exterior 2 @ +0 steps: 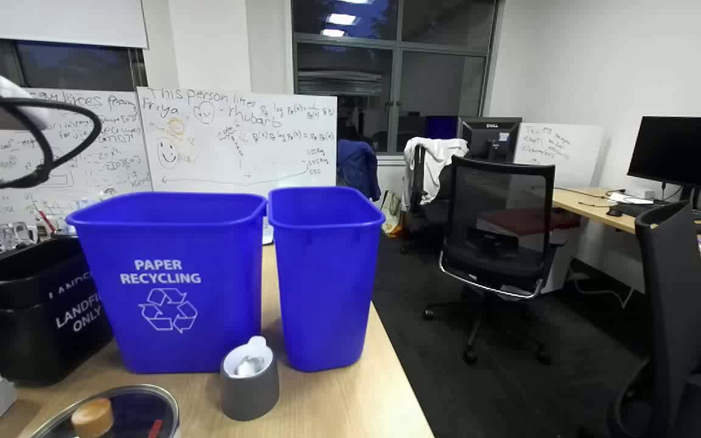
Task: Place the right blue bin in the left one
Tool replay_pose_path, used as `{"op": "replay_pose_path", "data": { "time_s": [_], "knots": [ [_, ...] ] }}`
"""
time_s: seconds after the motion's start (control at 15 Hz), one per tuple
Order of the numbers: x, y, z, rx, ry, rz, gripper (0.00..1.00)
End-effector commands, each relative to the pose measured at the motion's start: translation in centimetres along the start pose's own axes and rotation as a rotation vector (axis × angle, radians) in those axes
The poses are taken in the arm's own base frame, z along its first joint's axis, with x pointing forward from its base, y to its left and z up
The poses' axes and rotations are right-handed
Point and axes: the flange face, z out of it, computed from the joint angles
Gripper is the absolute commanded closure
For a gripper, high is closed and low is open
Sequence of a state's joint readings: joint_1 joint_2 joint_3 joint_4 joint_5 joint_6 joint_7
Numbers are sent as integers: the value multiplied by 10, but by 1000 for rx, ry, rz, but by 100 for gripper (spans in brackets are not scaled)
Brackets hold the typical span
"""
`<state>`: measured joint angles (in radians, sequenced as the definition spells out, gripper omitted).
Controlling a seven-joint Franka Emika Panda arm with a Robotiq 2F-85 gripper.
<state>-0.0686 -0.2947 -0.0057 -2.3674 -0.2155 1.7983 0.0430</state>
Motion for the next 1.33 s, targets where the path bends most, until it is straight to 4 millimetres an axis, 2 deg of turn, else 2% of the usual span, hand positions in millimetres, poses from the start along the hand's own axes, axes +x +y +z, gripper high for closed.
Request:
{"op": "replay_pose_path", "data": {
  "time_s": [0.0, 0.27, 0.53, 0.73, 0.87, 0.93, 1.27],
  "knots": [
    [0, 0, 0, 0, 0, 0, 0],
    [8, 3, 6, -84, 39, 30, 0],
    [35, 2, 18, -195, 190, 50, 0],
    [58, -1, 28, -205, 286, 103, 0],
    [69, -2, 26, -182, 325, 129, 0],
    [62, -5, 28, -184, 295, 109, 0],
    [67, -4, 25, -177, 315, 122, 0]
  ]
}}
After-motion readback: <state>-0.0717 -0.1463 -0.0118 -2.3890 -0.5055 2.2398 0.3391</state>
